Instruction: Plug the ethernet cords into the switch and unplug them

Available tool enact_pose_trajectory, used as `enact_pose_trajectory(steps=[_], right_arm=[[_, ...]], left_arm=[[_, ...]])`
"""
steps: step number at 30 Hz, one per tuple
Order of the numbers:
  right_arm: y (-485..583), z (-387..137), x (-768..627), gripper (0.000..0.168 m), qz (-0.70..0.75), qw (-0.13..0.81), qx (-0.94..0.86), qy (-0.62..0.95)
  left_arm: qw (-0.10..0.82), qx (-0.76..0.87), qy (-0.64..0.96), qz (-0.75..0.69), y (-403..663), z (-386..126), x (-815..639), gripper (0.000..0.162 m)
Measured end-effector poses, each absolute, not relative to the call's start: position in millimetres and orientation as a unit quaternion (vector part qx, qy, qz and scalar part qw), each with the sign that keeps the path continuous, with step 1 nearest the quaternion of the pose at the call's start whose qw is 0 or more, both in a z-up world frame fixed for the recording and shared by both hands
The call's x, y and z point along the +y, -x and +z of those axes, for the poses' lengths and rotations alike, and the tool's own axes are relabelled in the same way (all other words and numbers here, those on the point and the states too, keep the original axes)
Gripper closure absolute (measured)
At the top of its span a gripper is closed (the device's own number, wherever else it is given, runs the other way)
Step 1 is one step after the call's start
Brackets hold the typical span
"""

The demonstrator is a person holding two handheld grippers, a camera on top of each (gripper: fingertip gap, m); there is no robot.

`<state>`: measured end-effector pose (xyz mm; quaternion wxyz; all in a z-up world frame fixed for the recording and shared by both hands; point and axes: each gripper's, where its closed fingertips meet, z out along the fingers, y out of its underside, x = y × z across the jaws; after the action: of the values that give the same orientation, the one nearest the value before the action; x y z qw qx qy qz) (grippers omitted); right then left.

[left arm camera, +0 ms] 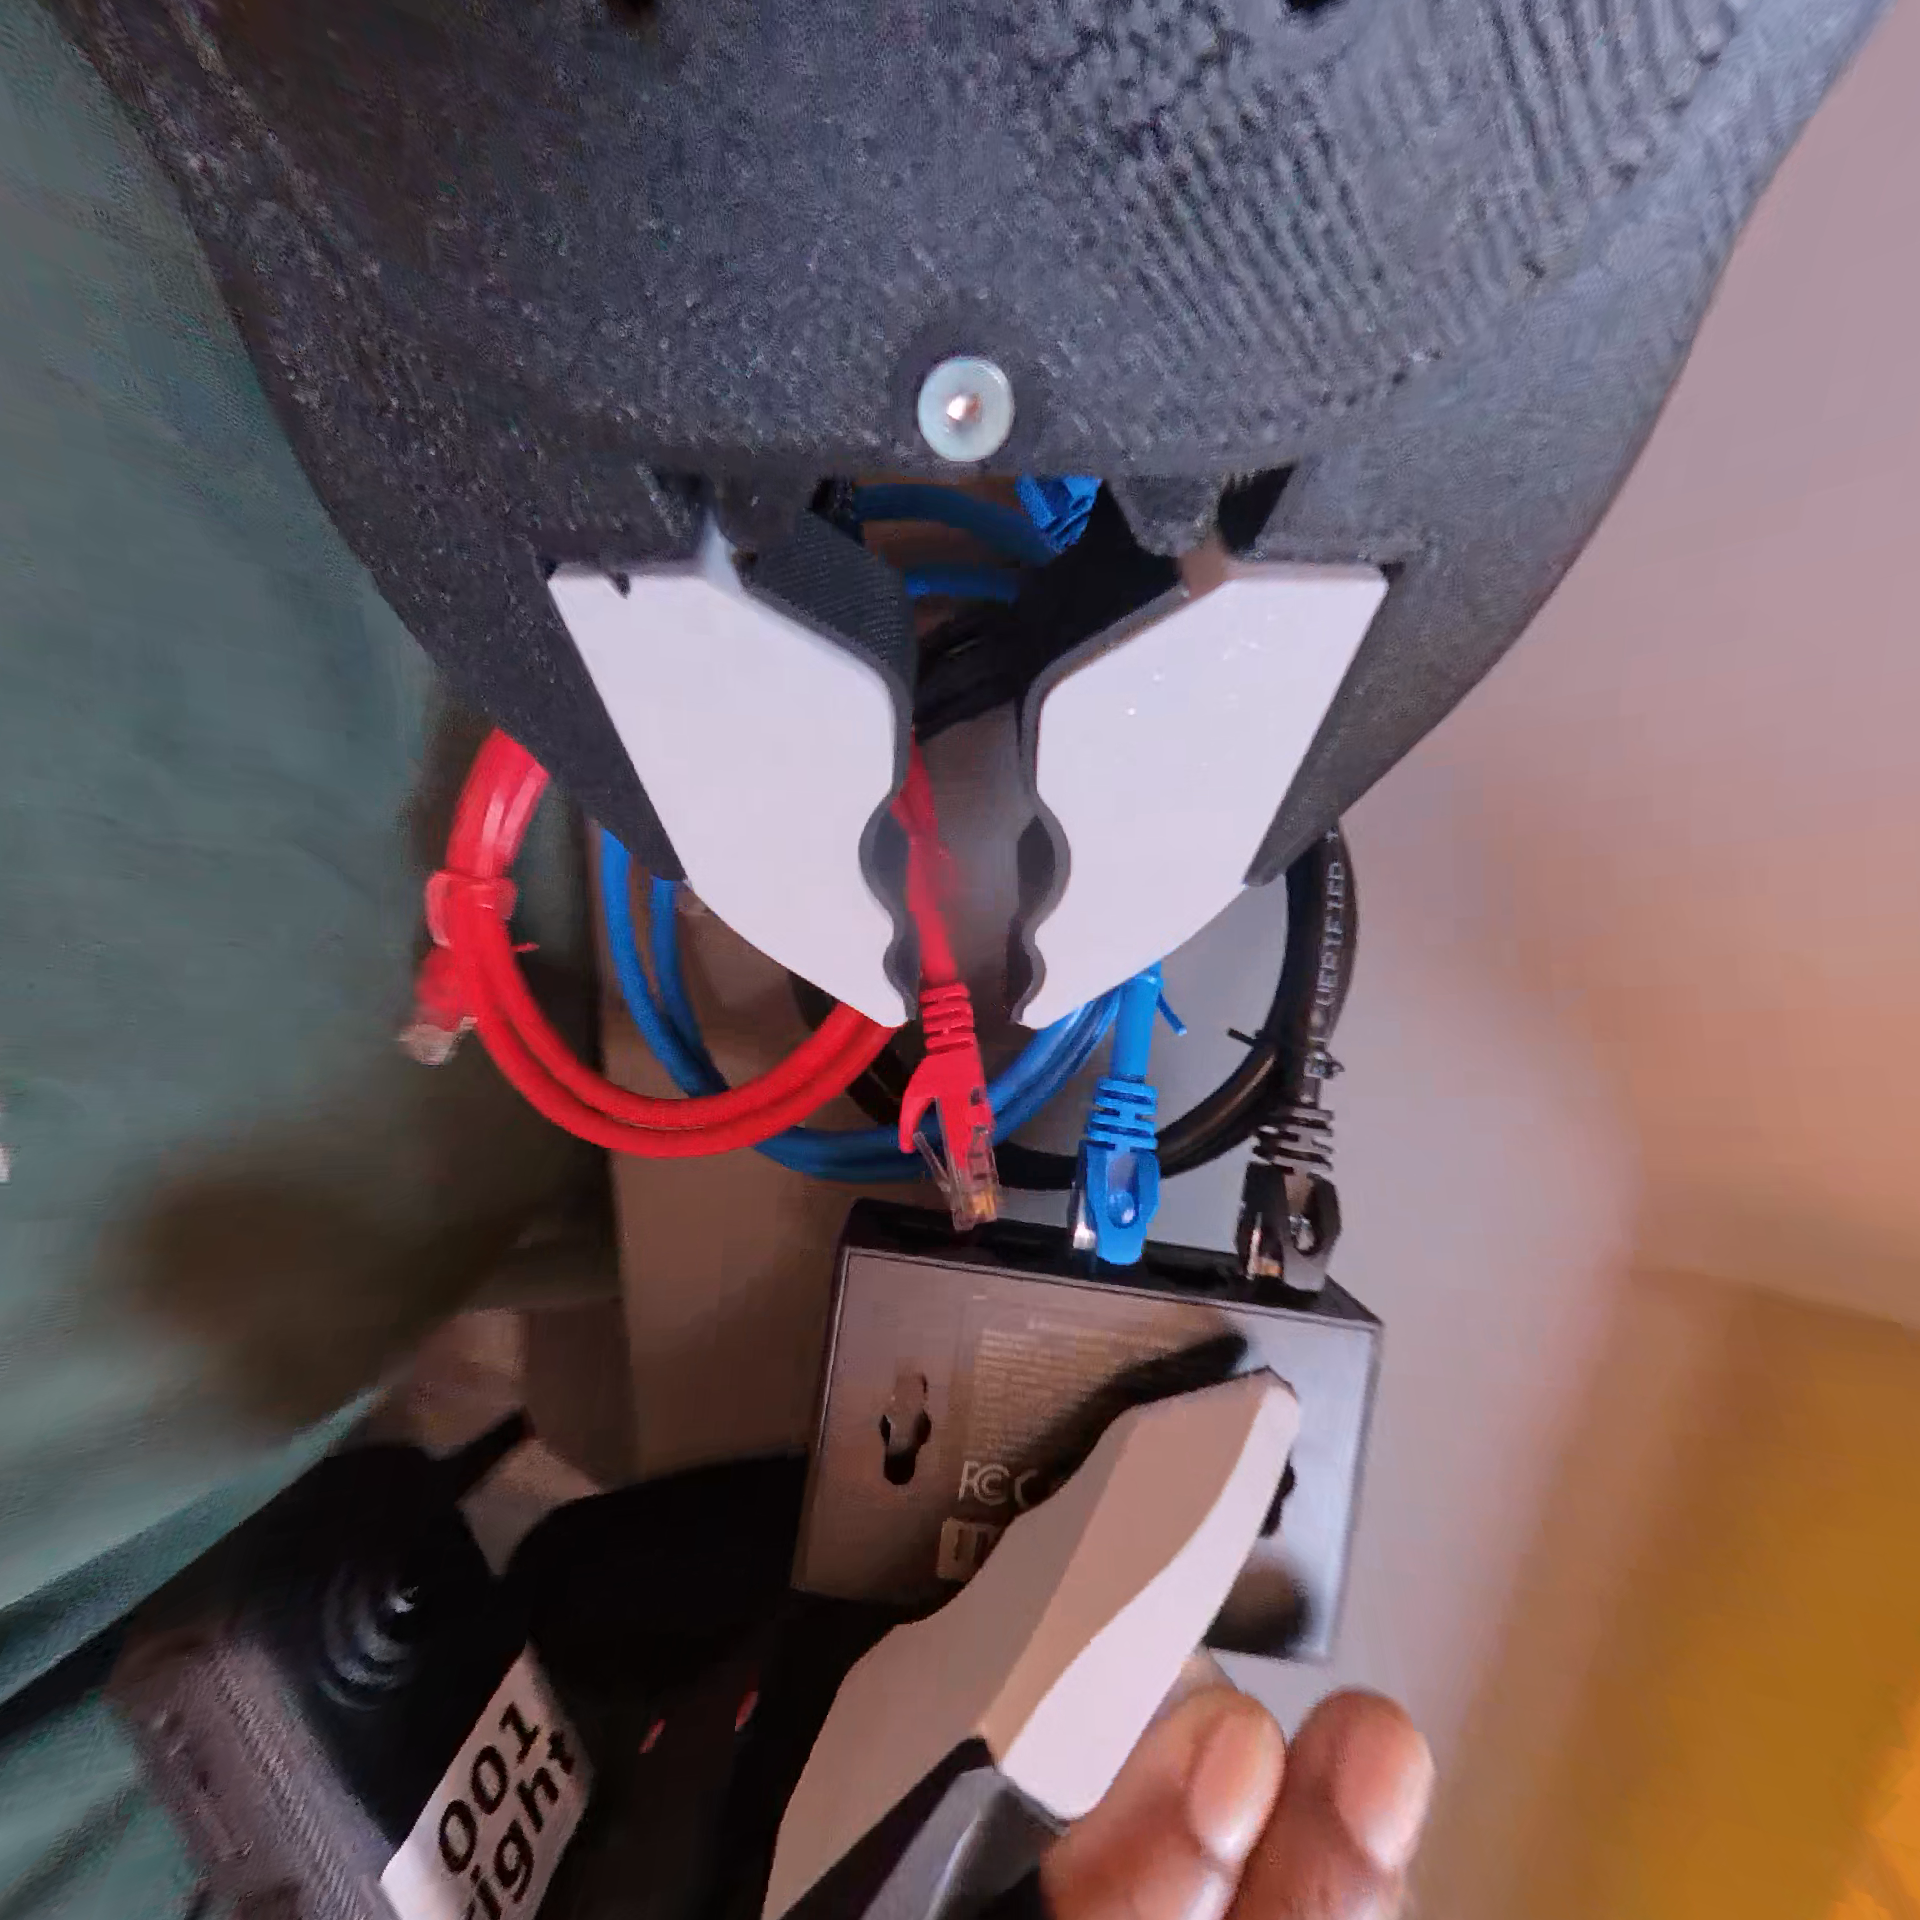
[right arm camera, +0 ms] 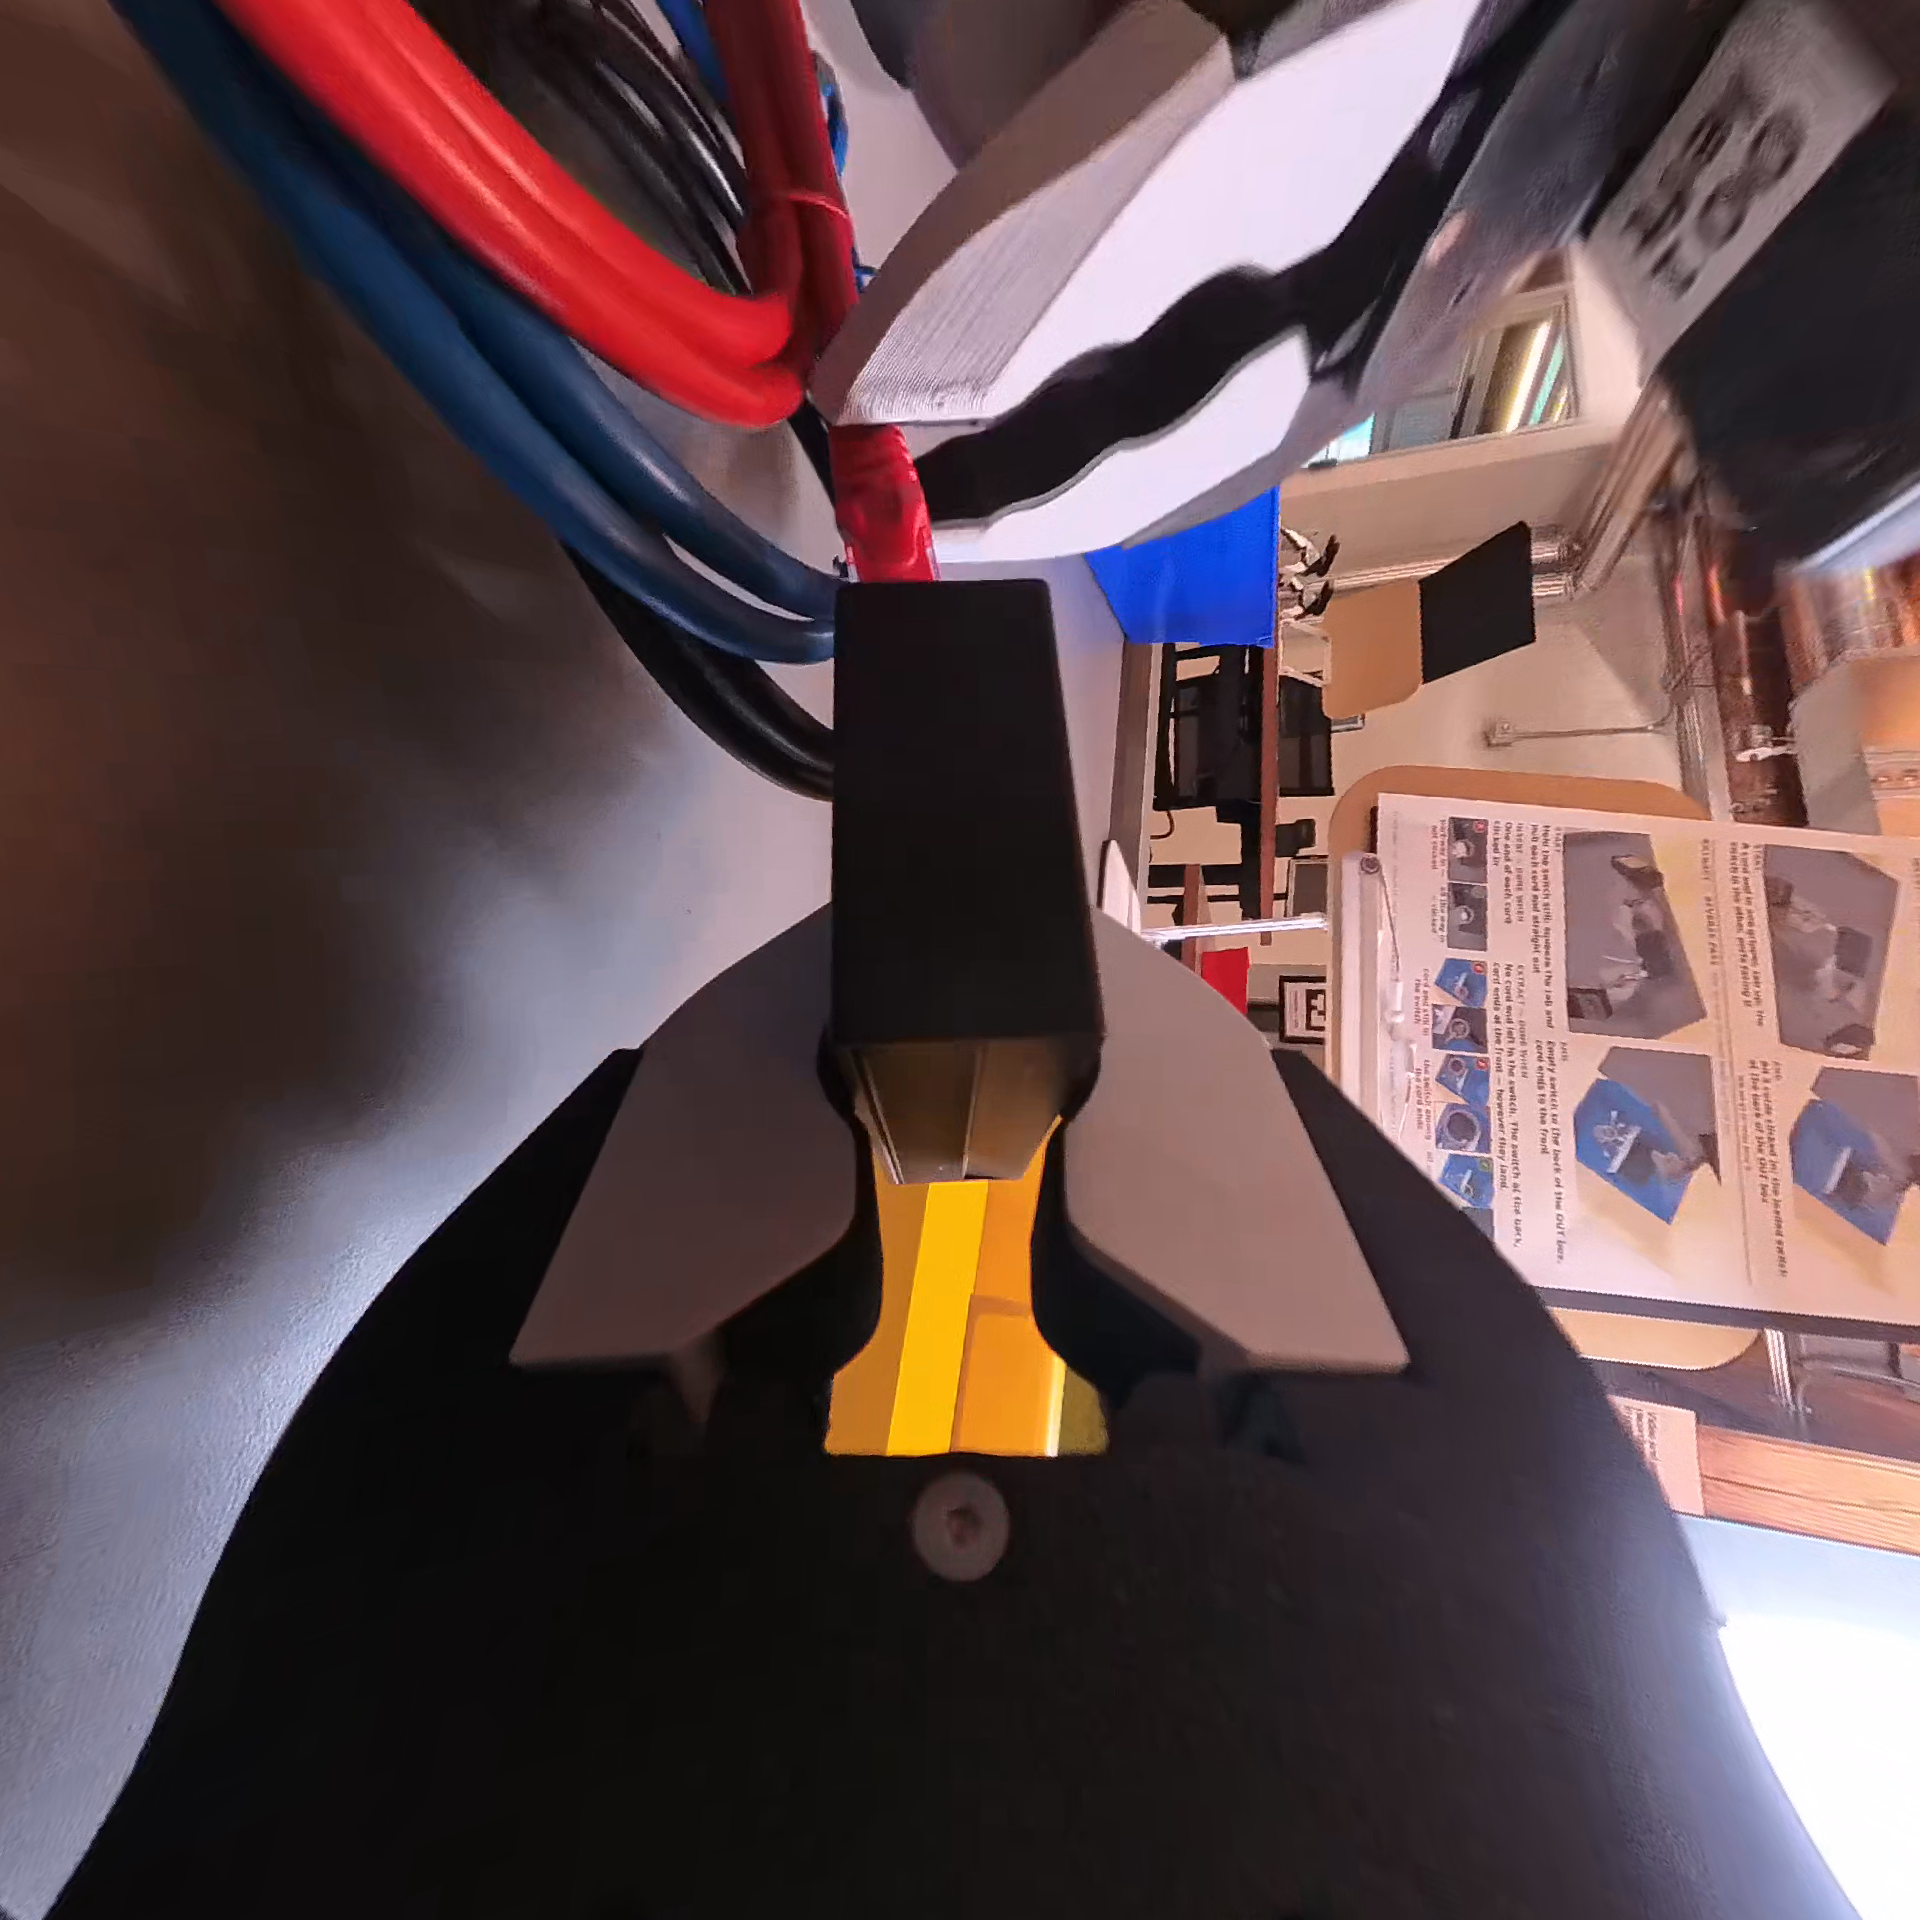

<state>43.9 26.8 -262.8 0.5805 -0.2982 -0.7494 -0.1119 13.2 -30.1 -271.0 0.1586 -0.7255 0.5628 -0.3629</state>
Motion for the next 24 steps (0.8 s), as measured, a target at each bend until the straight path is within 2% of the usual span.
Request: enact_pose_trajectory(steps=[5,8,12,16,20,22,24], right_arm=[[-44,-264,28,0.138,-0.115,0.578,-0.749,0.303],[-45,-264,29,0.138,-0.119,0.576,-0.749,0.306],[-45,-266,29,0.138,-0.124,0.573,-0.751,0.305],[-46,-272,28,0.138,-0.129,0.56,-0.758,0.307],[-48,-275,30,0.138,-0.126,0.556,-0.759,0.313],[-47,-272,29,0.138,-0.123,0.562,-0.755,0.313],[-47,-268,28,0.138,-0.119,0.571,-0.75,0.313]], left_arm=[[0.343,0.582,0.708,-0.207,-14,-264,-20,0.138],[0.401,0.589,0.689,-0.134,-16,-260,-22,0.138],[0.395,0.593,0.695,-0.094,-20,-273,-23,0.146],[0.361,0.608,0.704,-0.072,-21,-286,-21,0.146],[0.364,0.628,0.686,-0.053,-22,-288,-18,0.149],[0.363,0.626,0.684,-0.091,-21,-283,-21,0.149],[0.328,0.603,0.702,-0.192,-20,-275,-27,0.15]])
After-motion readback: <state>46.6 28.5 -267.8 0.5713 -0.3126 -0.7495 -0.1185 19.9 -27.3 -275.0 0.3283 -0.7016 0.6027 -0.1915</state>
